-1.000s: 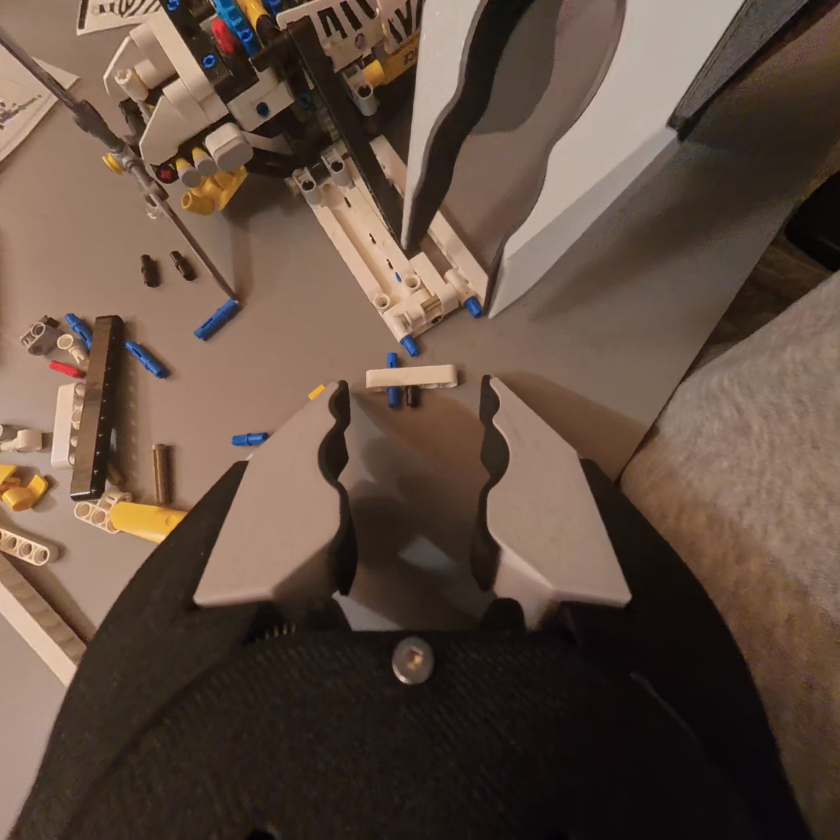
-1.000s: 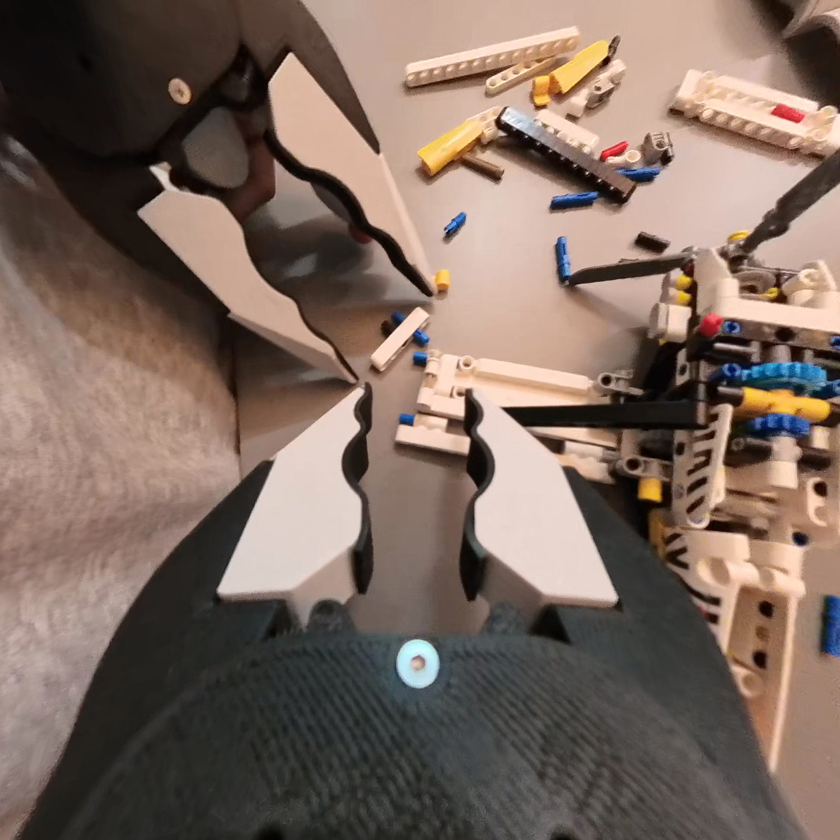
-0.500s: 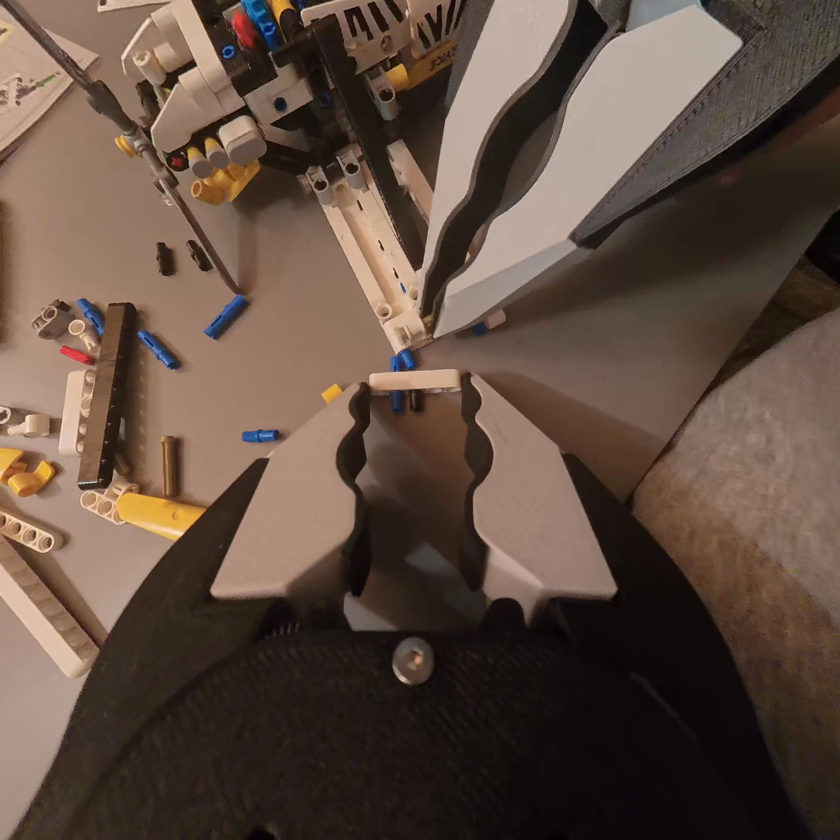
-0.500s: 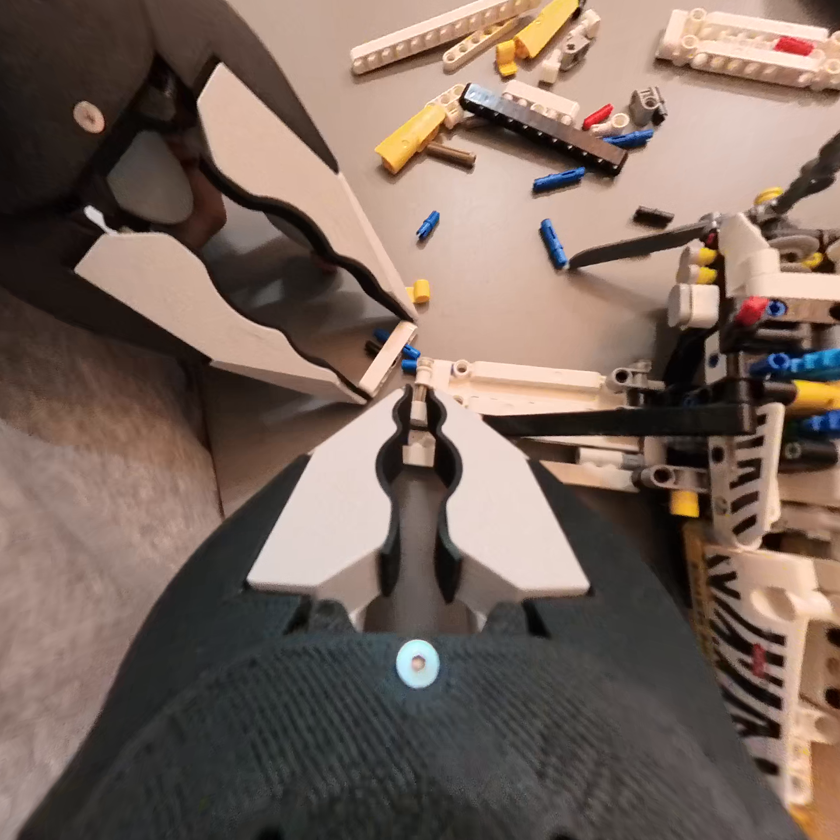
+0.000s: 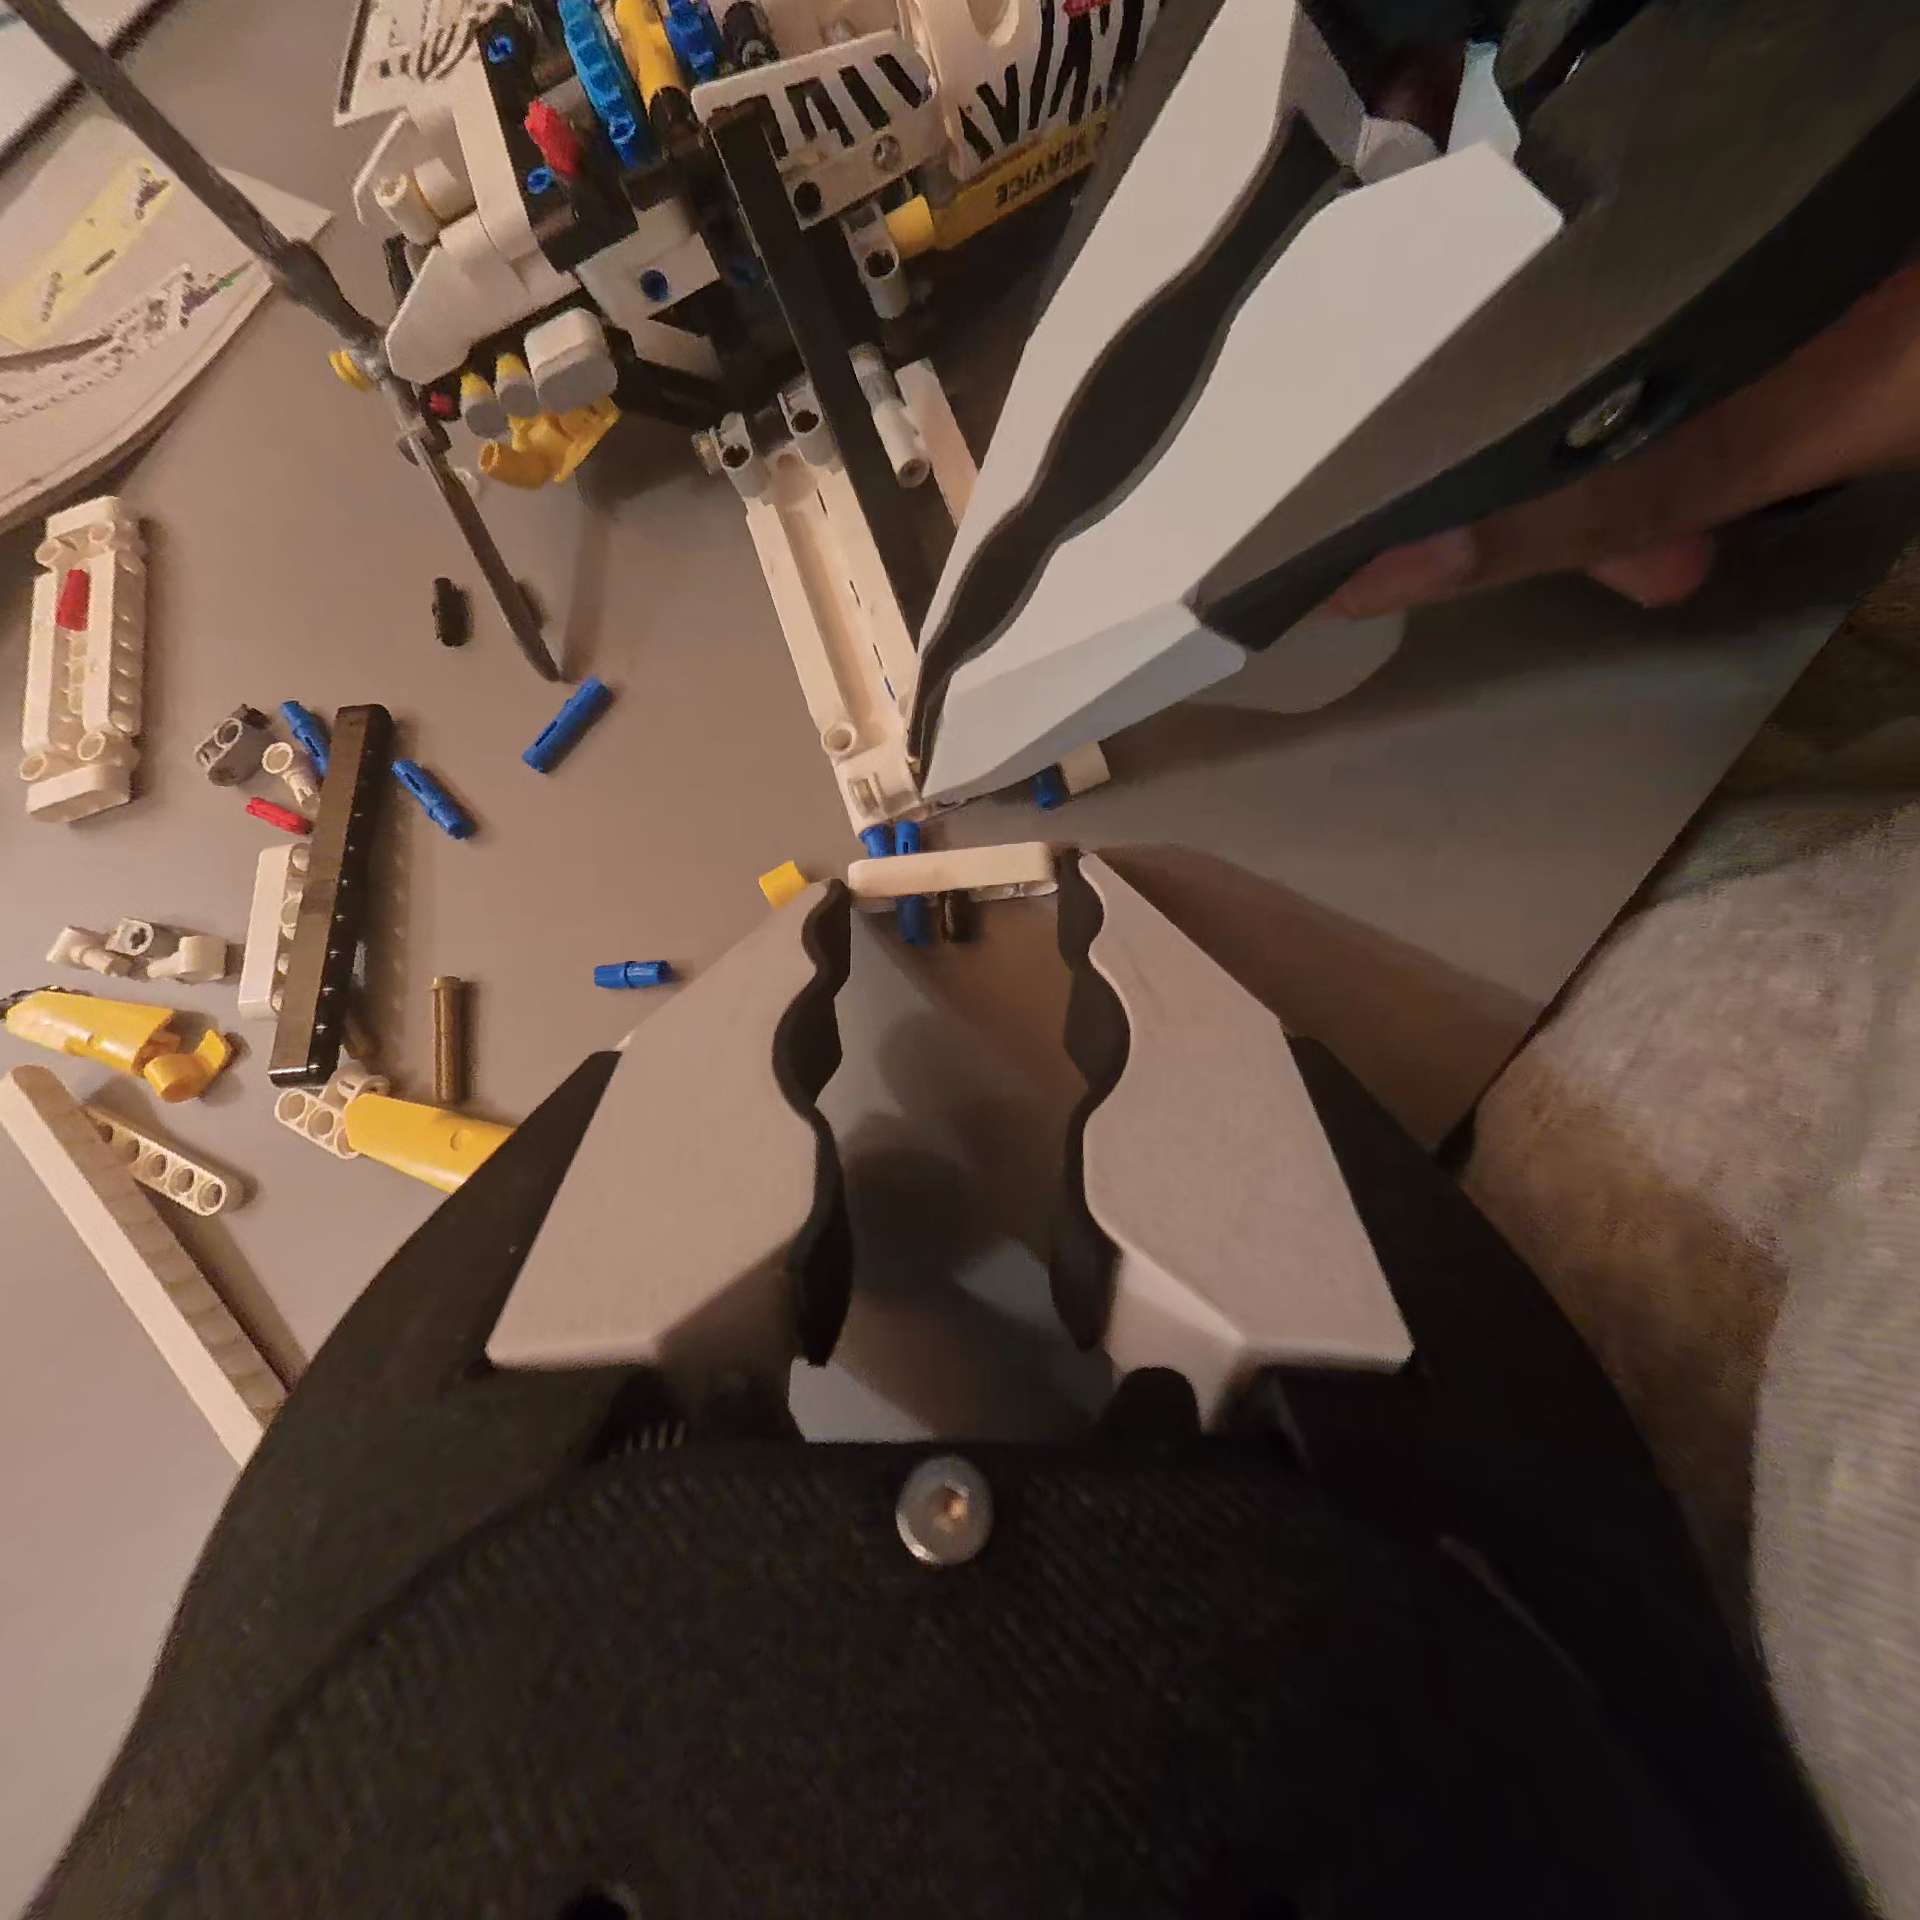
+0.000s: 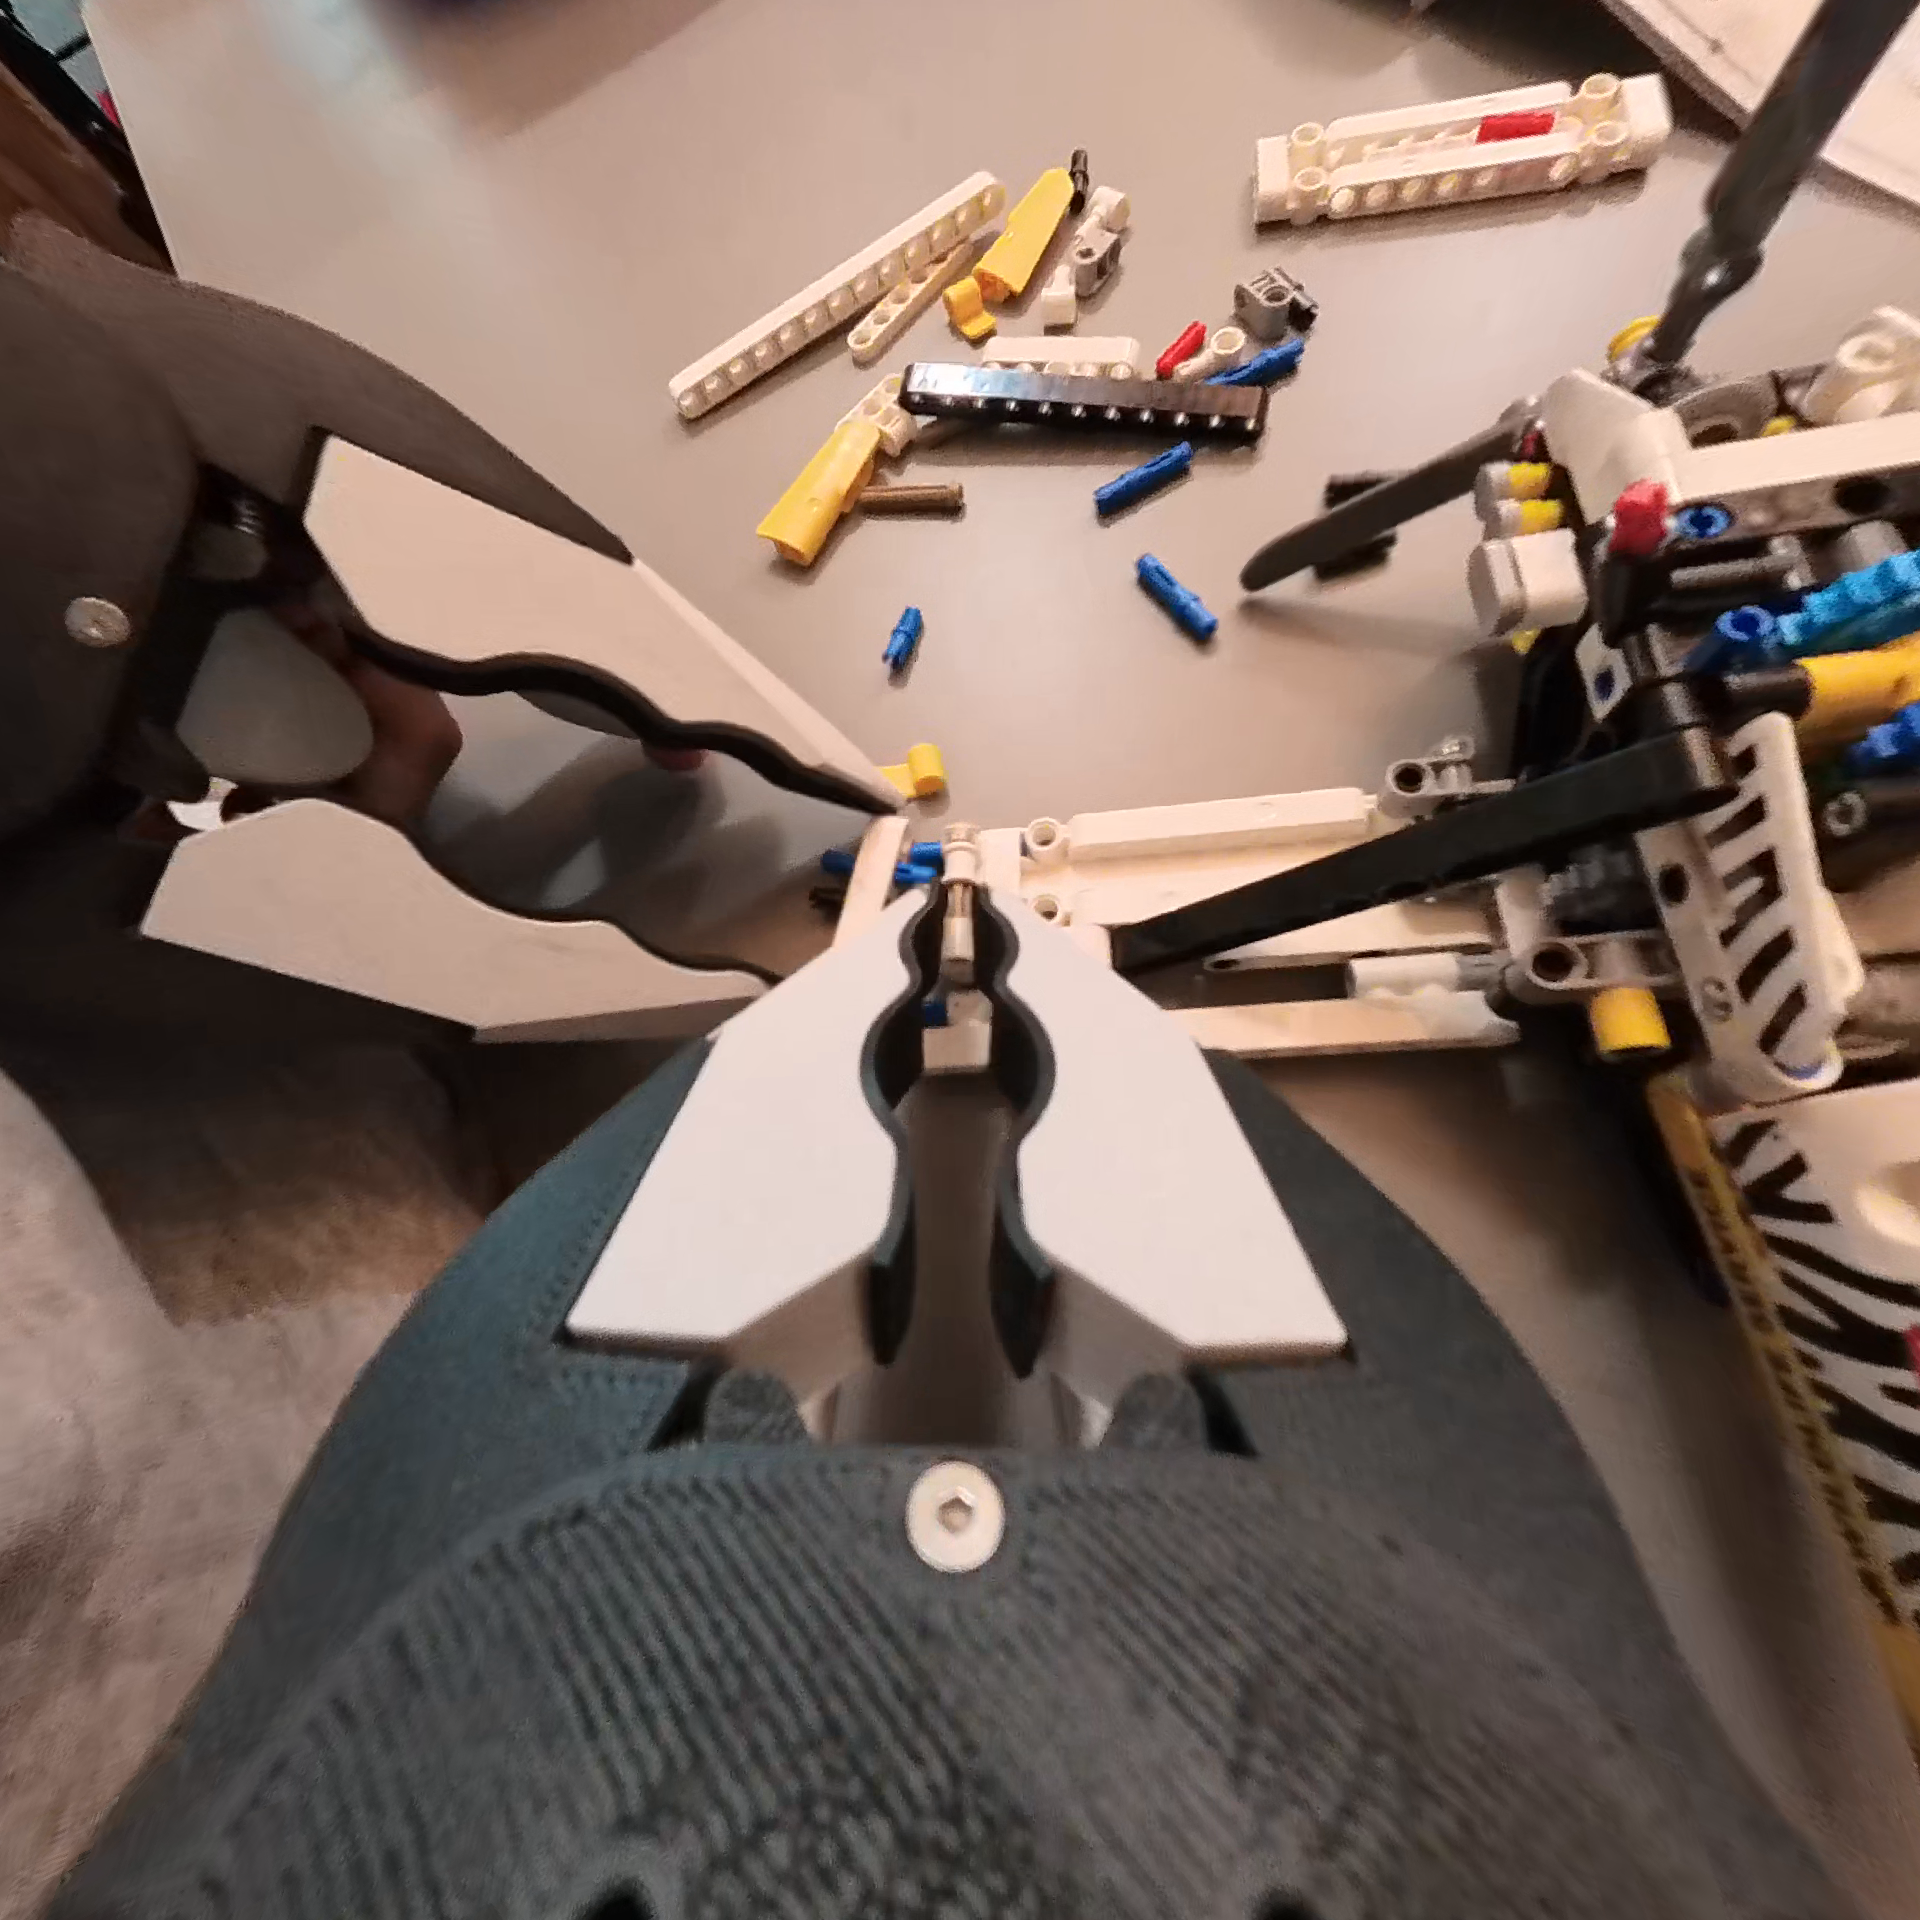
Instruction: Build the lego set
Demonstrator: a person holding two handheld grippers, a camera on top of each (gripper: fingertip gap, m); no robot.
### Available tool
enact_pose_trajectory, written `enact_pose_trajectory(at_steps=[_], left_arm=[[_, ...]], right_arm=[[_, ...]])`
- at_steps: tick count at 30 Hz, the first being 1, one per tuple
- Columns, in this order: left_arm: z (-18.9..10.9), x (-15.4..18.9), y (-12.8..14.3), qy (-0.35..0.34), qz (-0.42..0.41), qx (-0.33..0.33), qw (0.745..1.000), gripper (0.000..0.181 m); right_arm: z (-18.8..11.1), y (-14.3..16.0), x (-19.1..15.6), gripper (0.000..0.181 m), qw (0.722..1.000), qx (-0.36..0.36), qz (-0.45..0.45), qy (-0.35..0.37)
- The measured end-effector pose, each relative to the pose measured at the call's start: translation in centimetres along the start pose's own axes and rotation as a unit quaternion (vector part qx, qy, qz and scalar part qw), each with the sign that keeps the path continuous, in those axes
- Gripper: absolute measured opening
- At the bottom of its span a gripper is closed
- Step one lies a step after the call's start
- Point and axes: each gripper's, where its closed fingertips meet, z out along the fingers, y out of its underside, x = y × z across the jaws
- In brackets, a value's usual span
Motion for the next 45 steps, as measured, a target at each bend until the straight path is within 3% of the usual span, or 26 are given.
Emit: enact_pose_trajectory(at_steps=[24, 35, 45], left_arm=[[0.16, 0.0, 0.15, -0.005, 0.004, -0.003, 1.0, 0.04], [0.3, -0.01, 0.02, -0.013, 0.005, -0.004, 1.0, 0.04], [0.32, 0.04, -0.01, -0.012, 0.005, -0.004, 1.0, 0.04]], right_arm=[[0.05, -0.1, -0.21, 0.003, 0.999, 0.008, 0.036, -0.015], [0.14, 0.04, -0.2, 0.003, 0.999, -0.041, 0.023, -0.016], [0.12, 0.16, -0.37, 0.003, 0.995, -0.078, 0.025, -0.059]])
